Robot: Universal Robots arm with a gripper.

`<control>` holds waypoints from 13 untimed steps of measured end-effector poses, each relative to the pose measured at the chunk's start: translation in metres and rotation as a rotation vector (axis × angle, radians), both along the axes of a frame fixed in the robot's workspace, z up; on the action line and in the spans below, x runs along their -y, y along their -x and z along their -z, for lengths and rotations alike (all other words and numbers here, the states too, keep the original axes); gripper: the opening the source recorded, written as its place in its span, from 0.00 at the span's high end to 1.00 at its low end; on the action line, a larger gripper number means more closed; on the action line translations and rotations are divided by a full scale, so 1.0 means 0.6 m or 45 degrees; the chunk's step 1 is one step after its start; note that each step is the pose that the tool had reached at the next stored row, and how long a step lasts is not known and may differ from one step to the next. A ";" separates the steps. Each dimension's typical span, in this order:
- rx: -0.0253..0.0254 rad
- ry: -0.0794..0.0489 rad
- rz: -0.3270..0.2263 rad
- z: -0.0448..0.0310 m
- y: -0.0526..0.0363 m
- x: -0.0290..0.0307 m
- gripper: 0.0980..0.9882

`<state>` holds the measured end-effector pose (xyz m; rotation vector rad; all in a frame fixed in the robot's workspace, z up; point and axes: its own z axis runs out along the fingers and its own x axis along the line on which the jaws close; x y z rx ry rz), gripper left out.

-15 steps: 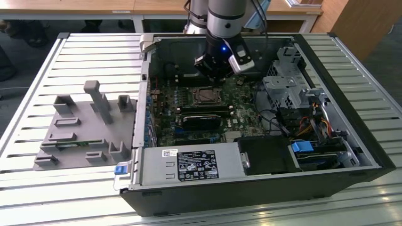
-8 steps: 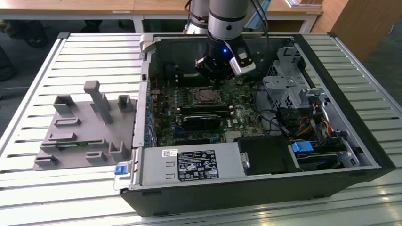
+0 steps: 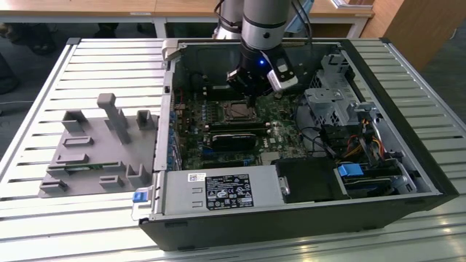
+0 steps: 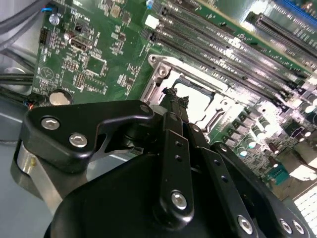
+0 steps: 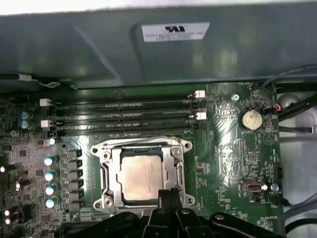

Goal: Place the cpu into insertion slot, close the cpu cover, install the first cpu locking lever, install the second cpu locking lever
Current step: 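Install the second cpu locking lever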

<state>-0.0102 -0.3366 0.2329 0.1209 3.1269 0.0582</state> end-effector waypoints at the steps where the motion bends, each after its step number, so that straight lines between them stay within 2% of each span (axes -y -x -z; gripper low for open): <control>1: 0.0000 -0.001 0.000 0.000 0.000 0.0024 0.99; 7: -0.0001 -0.008 0.000 0.000 0.000 0.0174 0.99; 8: 0.0001 -0.015 0.000 0.000 0.000 0.0199 0.99; 11: -0.0002 -0.056 0.000 0.000 0.000 0.0259 0.99; 13: -0.0003 -0.071 0.000 0.000 0.000 0.0299 0.99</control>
